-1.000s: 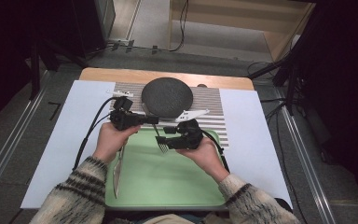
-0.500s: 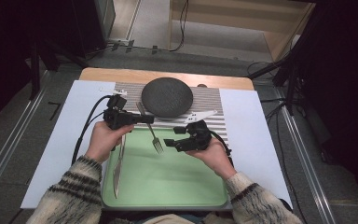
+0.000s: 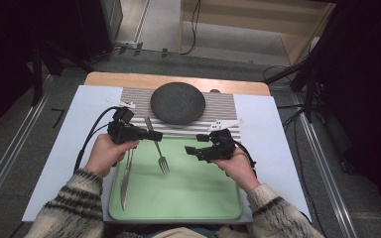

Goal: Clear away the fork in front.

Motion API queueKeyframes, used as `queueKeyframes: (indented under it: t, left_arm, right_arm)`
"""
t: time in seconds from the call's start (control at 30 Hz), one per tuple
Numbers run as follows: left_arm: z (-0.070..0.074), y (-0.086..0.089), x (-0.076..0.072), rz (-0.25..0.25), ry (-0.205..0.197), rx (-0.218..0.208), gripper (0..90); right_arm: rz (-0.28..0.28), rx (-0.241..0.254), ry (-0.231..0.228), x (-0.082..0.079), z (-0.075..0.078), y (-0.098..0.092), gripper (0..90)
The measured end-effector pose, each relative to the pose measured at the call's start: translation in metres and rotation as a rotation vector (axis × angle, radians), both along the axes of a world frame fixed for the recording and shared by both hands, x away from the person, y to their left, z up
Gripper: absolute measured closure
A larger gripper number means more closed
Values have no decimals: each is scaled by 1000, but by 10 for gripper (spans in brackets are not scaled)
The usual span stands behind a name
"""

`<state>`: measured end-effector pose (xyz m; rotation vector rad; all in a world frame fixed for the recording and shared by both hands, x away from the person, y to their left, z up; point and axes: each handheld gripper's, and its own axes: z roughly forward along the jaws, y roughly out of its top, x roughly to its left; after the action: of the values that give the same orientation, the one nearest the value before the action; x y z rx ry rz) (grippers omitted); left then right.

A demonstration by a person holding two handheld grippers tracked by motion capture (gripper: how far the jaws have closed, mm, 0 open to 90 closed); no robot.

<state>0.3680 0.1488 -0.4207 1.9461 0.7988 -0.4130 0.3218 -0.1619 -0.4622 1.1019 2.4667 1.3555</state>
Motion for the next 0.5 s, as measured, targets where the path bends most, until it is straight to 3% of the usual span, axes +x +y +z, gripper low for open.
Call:
queueKeyframes:
  t: [0.5]
  left_arm:
    - [-9,12,-7,-29,47,24,869]
  right_arm:
    - [-44,5,-25,-8,-4,-19,280]
